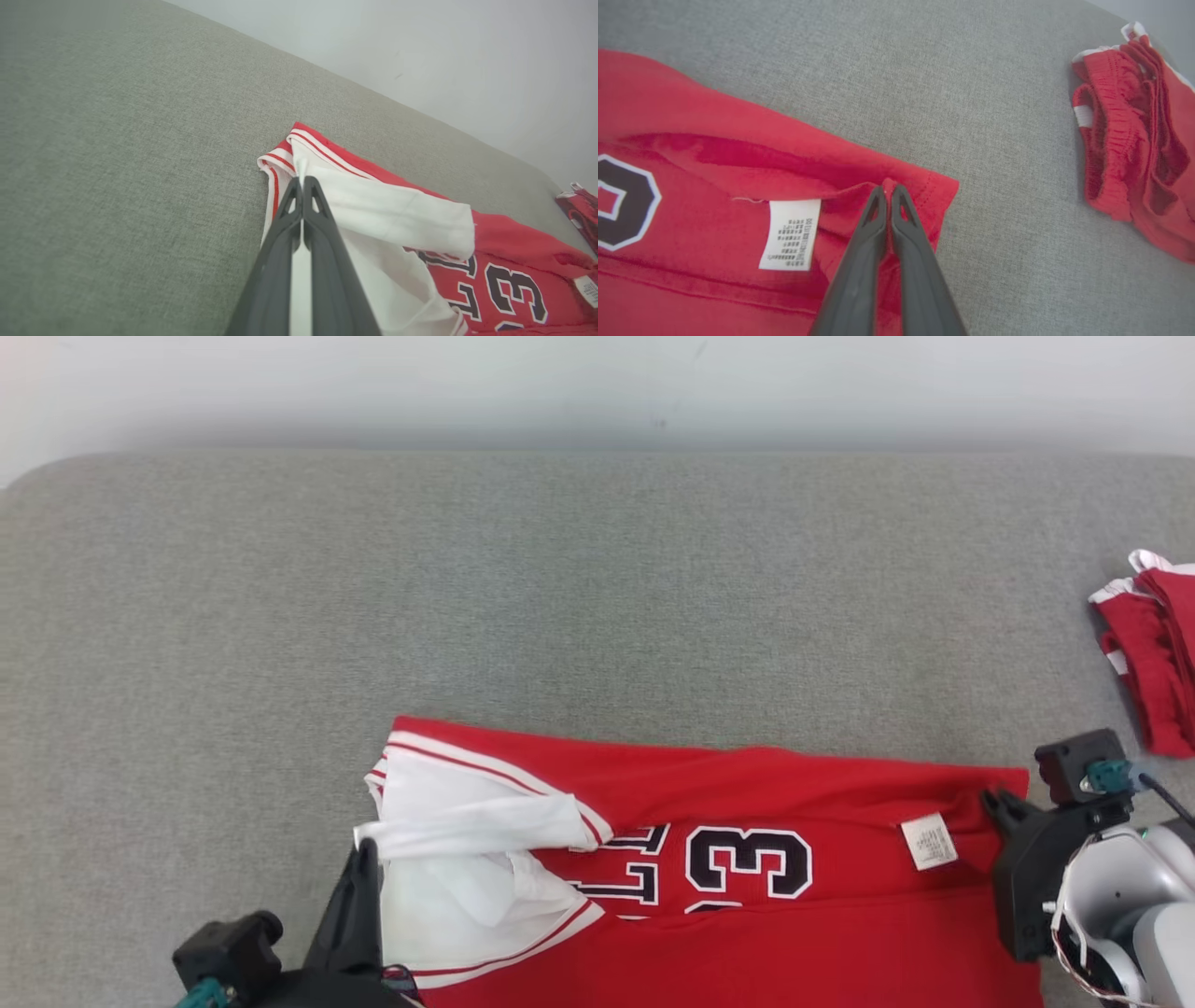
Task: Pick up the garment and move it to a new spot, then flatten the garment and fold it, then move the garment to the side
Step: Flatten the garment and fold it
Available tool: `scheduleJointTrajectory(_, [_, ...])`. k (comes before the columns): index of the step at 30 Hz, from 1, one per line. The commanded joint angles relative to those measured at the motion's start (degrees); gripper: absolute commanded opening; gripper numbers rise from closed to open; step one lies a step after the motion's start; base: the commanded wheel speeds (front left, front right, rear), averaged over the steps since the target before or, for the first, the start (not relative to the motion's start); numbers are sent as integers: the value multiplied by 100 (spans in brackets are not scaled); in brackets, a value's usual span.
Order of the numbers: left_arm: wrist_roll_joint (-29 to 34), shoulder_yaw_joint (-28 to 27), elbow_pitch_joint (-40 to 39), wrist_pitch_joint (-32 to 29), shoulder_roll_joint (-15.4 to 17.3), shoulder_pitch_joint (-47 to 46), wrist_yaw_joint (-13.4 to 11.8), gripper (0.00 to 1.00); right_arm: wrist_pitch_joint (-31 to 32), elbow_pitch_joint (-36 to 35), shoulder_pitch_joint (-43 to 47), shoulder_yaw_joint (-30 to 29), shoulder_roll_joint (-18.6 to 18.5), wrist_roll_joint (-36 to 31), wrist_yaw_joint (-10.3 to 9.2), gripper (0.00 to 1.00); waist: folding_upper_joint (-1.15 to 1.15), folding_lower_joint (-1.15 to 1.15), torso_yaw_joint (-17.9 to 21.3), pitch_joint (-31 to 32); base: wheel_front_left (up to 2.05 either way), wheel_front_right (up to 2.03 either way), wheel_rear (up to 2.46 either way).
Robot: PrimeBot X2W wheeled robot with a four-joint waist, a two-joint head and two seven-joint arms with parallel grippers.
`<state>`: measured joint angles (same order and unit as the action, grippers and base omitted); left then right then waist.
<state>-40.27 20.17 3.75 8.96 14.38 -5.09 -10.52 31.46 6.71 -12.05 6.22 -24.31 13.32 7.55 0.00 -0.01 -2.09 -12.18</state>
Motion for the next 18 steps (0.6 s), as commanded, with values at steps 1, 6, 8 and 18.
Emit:
scheduleJointTrajectory(1, [-71, 7, -41, -11, -29, 94, 9, 0, 53, -24, 97, 18, -67, 37, -15, 0, 0, 1, -61, 56, 0, 0, 0])
scheduleJointTrajectory(6, [-222, 51, -136, -29, -100, 308, 40, 0, 234, -164, 275, -31, -184, 96, -15, 0, 0, 1, -140, 189, 0, 0, 0])
scheduleJointTrajectory(8, [-320, 17, -203, -3, -135, 385, 70, 0, 278, -210, 328, -90, -208, 108, -15, 0, 0, 1, -169, 248, 0, 0, 0])
scheduleJointTrajectory(18, [-444, 66, -302, -115, -100, 617, 74, 0, 495, -438, 589, -326, -262, 105, -15, 0, 0, 1, -287, 395, 0, 0, 0])
